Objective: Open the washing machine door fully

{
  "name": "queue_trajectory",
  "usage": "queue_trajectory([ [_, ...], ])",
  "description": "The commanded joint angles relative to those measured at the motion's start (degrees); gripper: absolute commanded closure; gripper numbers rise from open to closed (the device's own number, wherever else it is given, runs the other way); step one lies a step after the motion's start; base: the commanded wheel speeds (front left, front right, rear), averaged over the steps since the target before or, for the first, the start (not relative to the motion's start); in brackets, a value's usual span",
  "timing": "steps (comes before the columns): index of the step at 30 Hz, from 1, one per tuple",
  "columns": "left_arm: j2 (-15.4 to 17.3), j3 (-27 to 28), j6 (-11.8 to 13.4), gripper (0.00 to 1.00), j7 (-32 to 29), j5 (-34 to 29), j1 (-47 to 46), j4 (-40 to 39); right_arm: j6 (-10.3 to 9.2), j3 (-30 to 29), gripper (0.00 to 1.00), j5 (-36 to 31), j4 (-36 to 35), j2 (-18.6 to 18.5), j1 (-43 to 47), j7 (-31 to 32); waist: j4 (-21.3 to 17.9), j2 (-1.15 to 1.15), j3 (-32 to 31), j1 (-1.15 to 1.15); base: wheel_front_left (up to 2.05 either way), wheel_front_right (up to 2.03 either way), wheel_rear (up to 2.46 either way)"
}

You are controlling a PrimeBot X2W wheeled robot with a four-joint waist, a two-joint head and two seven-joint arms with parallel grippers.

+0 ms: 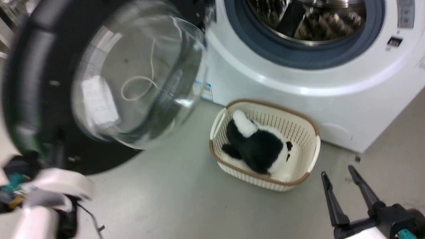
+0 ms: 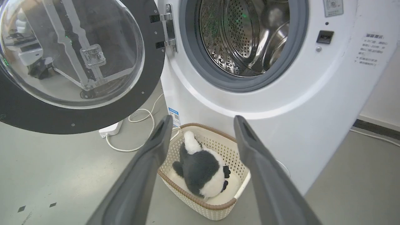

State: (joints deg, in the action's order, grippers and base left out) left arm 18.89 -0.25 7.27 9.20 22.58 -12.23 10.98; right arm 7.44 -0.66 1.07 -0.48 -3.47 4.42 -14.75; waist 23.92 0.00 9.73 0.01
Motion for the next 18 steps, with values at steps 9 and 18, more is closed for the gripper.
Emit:
queue_trajectory([
  [9,7.1,7.1,-1.2,1.00,-2.0,4.5,-8.1,10.6,0.05,-0.8,0.00,-0.5,-0.3,-2.2,-2.6,-0.2,-3.7,0.00,6.3,-0.01,0.00,0.00,0.00],
  [18,10.2,7.6,-3.9,1.00,1.0,5.1,-14.1,20.6,0.05,-1.1,0.00,-0.5,-0.4,-2.9,-3.2,-0.2,-4.9,0.00,7.4,-0.01,0.00,0.00,0.00],
])
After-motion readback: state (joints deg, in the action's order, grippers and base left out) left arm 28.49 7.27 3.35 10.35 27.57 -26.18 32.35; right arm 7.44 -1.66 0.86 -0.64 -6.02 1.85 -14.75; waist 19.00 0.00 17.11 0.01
